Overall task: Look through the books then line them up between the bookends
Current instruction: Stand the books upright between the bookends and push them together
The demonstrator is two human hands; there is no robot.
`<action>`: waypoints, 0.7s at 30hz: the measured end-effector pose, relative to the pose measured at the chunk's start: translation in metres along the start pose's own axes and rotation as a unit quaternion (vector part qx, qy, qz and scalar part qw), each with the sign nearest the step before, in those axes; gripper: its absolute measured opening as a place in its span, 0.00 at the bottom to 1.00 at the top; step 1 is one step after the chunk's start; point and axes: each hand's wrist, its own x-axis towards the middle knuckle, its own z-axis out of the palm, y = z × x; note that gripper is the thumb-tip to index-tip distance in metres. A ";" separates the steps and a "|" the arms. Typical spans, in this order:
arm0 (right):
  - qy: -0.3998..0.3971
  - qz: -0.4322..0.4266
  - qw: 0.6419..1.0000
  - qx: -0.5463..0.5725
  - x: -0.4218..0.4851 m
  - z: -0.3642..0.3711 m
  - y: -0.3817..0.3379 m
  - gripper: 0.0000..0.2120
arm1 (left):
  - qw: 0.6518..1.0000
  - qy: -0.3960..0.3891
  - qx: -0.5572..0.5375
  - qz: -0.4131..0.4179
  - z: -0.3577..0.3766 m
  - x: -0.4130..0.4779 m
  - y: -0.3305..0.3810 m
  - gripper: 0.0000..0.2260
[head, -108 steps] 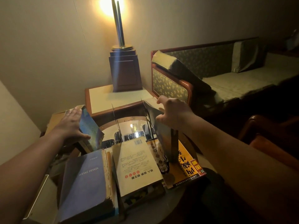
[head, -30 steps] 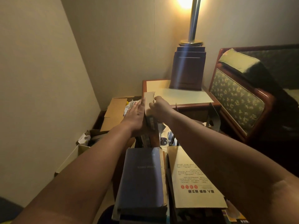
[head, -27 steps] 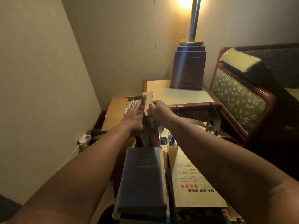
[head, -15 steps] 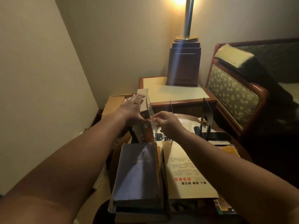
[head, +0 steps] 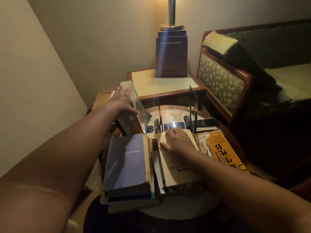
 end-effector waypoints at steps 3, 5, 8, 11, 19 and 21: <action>0.038 0.089 0.994 0.055 0.000 -0.011 0.023 0.31 | 1.000 0.006 0.002 -0.002 0.003 0.002 -0.005 0.51; 0.031 0.147 0.983 0.106 0.003 -0.019 0.038 0.35 | 1.000 0.009 -0.003 -0.001 0.004 0.004 -0.007 0.51; -0.023 0.183 0.960 0.209 0.008 -0.030 0.052 0.40 | 1.000 0.014 -0.007 0.004 0.005 0.003 -0.006 0.50; -0.062 0.196 0.939 0.274 0.011 -0.035 0.061 0.40 | 1.000 0.016 -0.013 0.004 0.003 0.002 -0.005 0.50; -0.096 0.178 0.929 0.309 0.012 -0.044 0.071 0.37 | 1.000 0.016 -0.017 0.005 0.004 0.001 -0.004 0.50; -0.092 0.179 0.941 0.273 0.015 -0.047 0.068 0.33 | 1.000 0.015 -0.019 0.006 0.003 0.001 -0.003 0.50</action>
